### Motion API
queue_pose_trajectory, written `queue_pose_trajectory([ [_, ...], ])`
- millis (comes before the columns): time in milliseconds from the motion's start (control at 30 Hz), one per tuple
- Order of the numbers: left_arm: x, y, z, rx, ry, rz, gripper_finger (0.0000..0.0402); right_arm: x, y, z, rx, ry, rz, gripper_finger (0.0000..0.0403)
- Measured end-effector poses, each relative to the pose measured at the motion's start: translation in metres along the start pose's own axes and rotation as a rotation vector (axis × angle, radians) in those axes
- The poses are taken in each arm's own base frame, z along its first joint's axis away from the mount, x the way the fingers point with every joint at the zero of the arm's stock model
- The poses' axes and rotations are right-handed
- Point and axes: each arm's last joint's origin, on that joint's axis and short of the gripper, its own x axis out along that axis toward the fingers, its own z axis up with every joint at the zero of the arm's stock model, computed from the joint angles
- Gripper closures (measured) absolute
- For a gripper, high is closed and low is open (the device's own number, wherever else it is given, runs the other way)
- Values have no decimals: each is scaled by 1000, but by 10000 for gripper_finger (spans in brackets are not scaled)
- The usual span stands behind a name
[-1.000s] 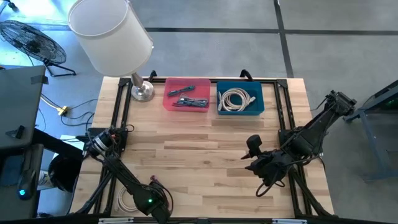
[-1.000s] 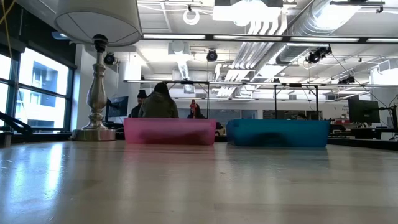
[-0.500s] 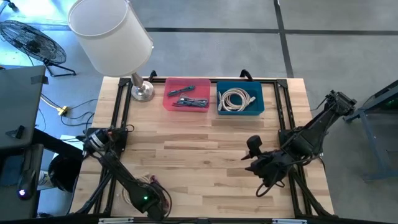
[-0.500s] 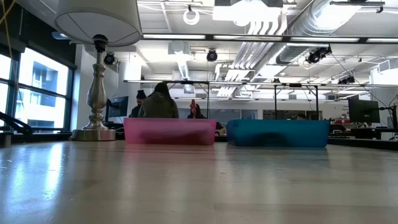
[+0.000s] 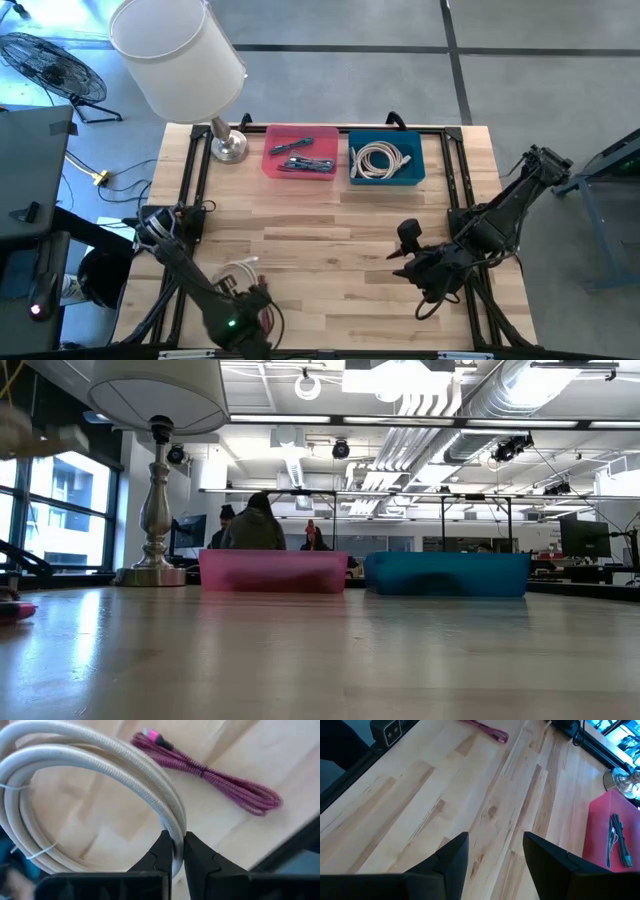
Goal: Pick & Place USB Port
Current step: Put the brown HDMI cable into the blue bin
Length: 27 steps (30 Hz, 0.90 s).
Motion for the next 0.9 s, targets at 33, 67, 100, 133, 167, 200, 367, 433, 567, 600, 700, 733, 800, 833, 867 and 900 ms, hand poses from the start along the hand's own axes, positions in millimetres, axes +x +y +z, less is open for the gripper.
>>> queue_pose_trajectory([
  [33, -13, 1, 1, 3, -25, 0, 382, 0, 0, 0, 0, -1, 0, 222],
  [67, -26, 2, 1, 18, -69, -14, 382, 0, 0, 0, -1, -1, 0, 222],
  [100, -40, 3, 2, 42, -138, -30, 382, 0, 0, 0, -2, -1, 0, 222],
  [133, -53, 4, 2, 72, -224, -46, 382, 0, 0, 0, -6, -1, 0, 222],
  [167, -64, 5, 3, 112, -328, -63, 382, 0, 0, 0, -14, -2, 2, 222],
  [200, -75, 4, 4, 152, -448, -78, 382, 0, 0, 0, -21, -3, 7, 222],
  [367, -111, 2, -5, 321, -1005, -14, 383, -3, 6, 3, -93, -42, 7, 222],
  [433, -112, 0, -13, 392, -1127, 67, 383, -5, 9, 6, -140, -69, -15, 222],
  [567, -107, 0, -18, 424, -1278, 185, 383, -10, 13, 14, -207, -153, -121, 222],
  [600, -104, 0, -17, 428, -1298, 209, 383, -12, 14, 17, -221, -174, -153, 222],
  [700, -96, -2, -10, 414, -1346, 271, 383, -14, 13, 25, -249, -242, -177, 222],
  [733, -94, -1, -7, 407, -1354, 287, 383, -13, 12, 27, -251, -261, -167, 222],
  [800, -89, -1, 1, 396, -1357, 315, 383, -12, 10, 31, -255, -295, -124, 222],
  [833, -86, -1, 5, 395, -1349, 327, 383, -11, 8, 32, -252, -305, -100, 222],
  [867, -84, -1, 8, 389, -1337, 330, 383, -9, 6, 32, -251, -311, -80, 222],
  [900, -81, -2, 12, 382, -1325, 330, 383, -8, 4, 33, -250, -315, -63, 222],
])
